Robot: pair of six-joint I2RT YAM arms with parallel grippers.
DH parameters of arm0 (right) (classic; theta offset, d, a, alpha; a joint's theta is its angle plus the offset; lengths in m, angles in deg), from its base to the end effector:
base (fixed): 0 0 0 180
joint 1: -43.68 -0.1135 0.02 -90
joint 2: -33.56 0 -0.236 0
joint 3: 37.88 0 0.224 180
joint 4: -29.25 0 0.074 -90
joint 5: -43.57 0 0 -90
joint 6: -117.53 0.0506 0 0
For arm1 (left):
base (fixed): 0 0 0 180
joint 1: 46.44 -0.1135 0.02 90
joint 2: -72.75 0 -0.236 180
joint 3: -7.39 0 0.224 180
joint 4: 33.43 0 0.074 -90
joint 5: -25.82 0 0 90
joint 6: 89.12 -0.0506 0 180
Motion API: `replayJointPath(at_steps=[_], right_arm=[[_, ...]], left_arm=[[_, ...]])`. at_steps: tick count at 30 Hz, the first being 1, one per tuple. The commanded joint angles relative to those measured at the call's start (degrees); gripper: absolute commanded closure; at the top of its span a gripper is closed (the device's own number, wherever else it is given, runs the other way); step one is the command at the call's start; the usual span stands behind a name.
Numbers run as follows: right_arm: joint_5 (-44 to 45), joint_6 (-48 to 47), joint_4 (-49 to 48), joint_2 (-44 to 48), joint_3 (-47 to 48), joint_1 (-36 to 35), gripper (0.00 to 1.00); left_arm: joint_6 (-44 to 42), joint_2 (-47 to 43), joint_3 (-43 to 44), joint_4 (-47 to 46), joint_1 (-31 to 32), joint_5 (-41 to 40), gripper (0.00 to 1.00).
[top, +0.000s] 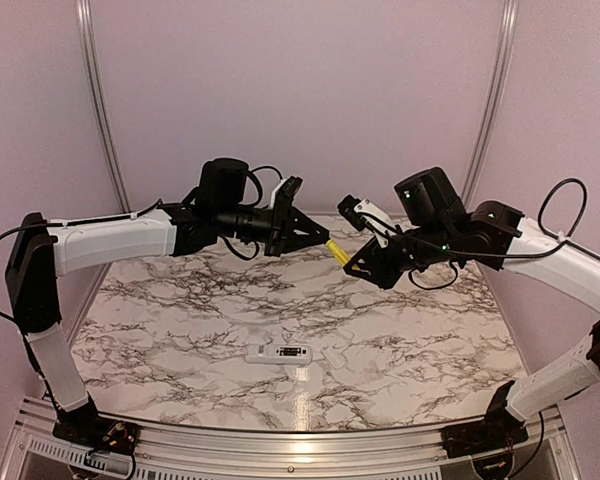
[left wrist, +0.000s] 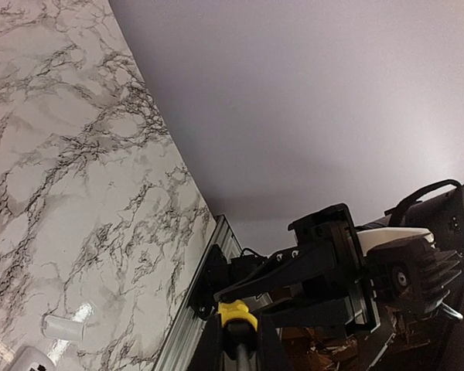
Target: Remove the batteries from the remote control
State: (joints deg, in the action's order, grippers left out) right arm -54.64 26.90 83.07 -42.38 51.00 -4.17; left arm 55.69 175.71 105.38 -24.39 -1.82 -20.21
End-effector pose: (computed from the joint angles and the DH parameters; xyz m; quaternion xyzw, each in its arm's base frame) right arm 0.1790 0.2086 0.3114 -0.3996 0.8150 0.2257 0.3538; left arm 0.2623 -0.3082 0.2974 0.1646 0.7483 -0.6262 0.1440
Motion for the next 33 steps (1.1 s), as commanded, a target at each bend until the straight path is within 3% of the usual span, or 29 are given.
replayJointPath(at_steps=[1,7,8,11,12,17,26,33], right_arm=[[1.0,0.3,-1.6,-1.3,1.6,-2.1,1.0],[4.8,3.8,-3.2,0.2,1.1,-2.1,0.98],[5.5,4.4,-2.8,0.1,1.3,-2.1,0.89],[6.9,8.0,-1.6,-0.4,2.1,-2.1,0.44],[6.7,9.2,-1.6,-0.3,2.2,-2.1,0.34],[2.6,16.8,-6.4,1.1,2.5,-1.5,0.02],[-12.6,35.4,-22.0,5.4,-1.0,8.7,0.02],[-17.8,49.6,-33.8,5.8,-3.3,10.2,0.04]], left_arm=[[-0.8,0.5,0.7,2.1,0.5,1.2,1.0],[-2.4,-1.5,-0.3,3.3,0.4,0.6,1.0],[-2.6,-2.0,-0.6,3.2,0.4,0.2,1.0],[-2.5,-3.5,-1.5,2.6,0.3,-1.7,1.0],[-2.4,-4.0,-1.8,2.2,0.1,-2.3,1.0],[-0.3,-6.6,-4.0,-3.1,-0.9,-4.0,1.0],[4.5,-10.8,-7.7,-14.3,-3.6,-4.3,1.0],[13.9,-10.7,-9.0,-28.5,-5.8,-3.1,1.0]])
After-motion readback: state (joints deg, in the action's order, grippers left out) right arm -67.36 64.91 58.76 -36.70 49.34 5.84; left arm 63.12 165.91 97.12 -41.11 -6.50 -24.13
